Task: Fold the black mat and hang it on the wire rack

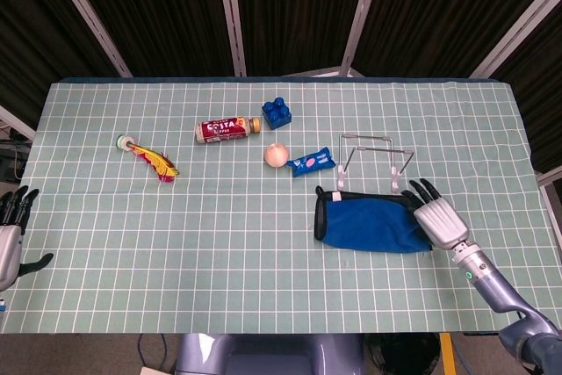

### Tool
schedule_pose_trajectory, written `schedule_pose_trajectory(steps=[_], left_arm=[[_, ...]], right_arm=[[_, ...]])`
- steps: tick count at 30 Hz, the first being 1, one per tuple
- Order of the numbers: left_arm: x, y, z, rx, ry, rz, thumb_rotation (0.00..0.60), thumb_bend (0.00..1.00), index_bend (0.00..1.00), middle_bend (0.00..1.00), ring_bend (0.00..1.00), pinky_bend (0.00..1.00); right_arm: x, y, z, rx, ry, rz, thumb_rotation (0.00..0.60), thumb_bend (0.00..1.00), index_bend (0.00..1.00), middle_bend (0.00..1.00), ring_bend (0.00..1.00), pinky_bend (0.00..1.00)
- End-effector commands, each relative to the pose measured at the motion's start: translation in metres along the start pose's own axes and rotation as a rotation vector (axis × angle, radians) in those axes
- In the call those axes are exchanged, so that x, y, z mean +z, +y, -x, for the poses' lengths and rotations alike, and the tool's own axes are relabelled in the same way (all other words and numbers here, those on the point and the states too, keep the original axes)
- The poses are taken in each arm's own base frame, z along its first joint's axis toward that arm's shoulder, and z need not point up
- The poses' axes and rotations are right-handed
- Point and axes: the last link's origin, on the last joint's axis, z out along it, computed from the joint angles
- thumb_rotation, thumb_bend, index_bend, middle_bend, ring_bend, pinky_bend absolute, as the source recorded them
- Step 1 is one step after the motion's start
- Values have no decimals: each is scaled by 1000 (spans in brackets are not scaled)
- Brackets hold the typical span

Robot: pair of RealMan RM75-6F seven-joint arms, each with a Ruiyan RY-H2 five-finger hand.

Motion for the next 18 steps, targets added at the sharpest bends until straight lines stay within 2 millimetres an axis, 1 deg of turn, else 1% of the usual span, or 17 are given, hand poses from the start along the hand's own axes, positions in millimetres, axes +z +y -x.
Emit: schedule_pose_trajectory(steps=[1, 4, 8, 9, 14, 15, 17, 18], left_arm=[[0, 0, 0, 0, 1, 0, 600, 0, 0, 0, 0, 0], [-1, 0, 0, 4, 0, 2, 600, 0, 0, 0, 0, 0], [-1, 1, 0, 6, 1, 5, 600, 0, 0, 0, 0, 0], [-2, 2, 0, 6, 3, 5, 600, 0, 0, 0, 0, 0], [-2, 1, 0, 5, 1, 4, 600, 0, 0, 0, 0, 0], [-2, 1, 0, 4, 1, 4, 600, 0, 0, 0, 0, 0], [-2, 0, 0, 2, 2, 3, 600, 0, 0, 0, 0, 0], [-2, 0, -1, -1, 3, 5, 600, 0, 0, 0, 0, 0]], right_arm=[[4, 5, -6, -25, 24, 8, 600, 318, 607, 162, 0, 70], [10, 11, -10, -76, 20, 17, 600, 315, 607, 162, 0, 71], [14, 15, -5, -109, -27, 31, 600, 306, 606, 162, 0, 70], [13, 16, -2, -109, -54, 38, 600, 302, 606, 162, 0, 66], [5, 17, 1, -130, -96, 52, 600, 293, 607, 163, 0, 57], [4, 18, 2, -132, -102, 53, 600, 284, 584, 163, 0, 55], [0, 20, 3, -133, -139, 71, 600, 208, 402, 129, 0, 38], [0, 20, 1, -129, -140, 83, 600, 127, 231, 83, 0, 22]])
